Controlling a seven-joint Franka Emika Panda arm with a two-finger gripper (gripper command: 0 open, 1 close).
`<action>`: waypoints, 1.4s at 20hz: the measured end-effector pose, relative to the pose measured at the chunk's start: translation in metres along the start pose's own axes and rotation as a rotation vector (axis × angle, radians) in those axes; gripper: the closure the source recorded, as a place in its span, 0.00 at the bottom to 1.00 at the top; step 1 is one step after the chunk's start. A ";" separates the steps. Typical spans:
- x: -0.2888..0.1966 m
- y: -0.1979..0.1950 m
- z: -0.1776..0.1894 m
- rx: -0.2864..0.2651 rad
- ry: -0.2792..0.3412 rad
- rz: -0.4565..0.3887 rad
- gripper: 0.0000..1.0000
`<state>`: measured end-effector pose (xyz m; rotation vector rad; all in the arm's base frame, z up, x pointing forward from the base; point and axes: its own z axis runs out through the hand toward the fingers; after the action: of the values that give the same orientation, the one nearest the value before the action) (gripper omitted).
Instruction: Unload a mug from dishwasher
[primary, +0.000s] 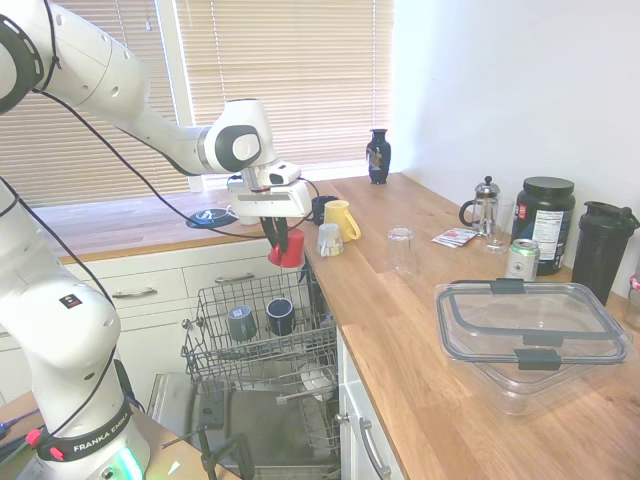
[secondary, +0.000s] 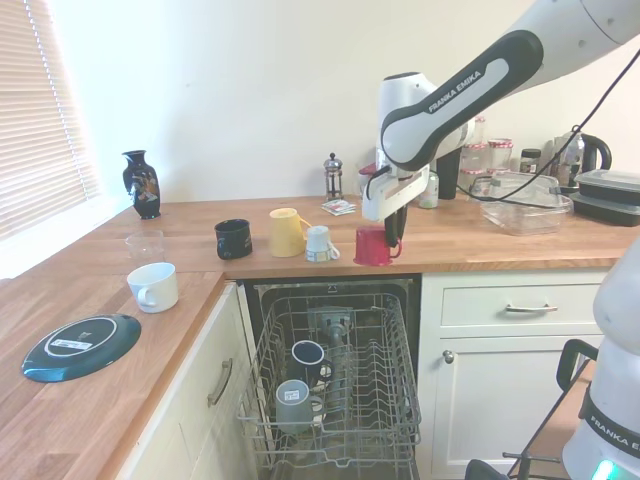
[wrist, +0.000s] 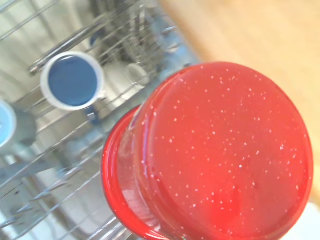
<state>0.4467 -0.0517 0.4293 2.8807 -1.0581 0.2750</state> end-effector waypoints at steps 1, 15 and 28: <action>0.007 0.007 0.000 0.000 0.000 0.005 1.00; 0.085 0.066 0.027 -0.003 -0.041 0.063 1.00; 0.118 0.090 0.049 -0.030 -0.019 0.104 1.00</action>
<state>0.4838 -0.2013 0.4031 2.8122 -1.2062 0.2357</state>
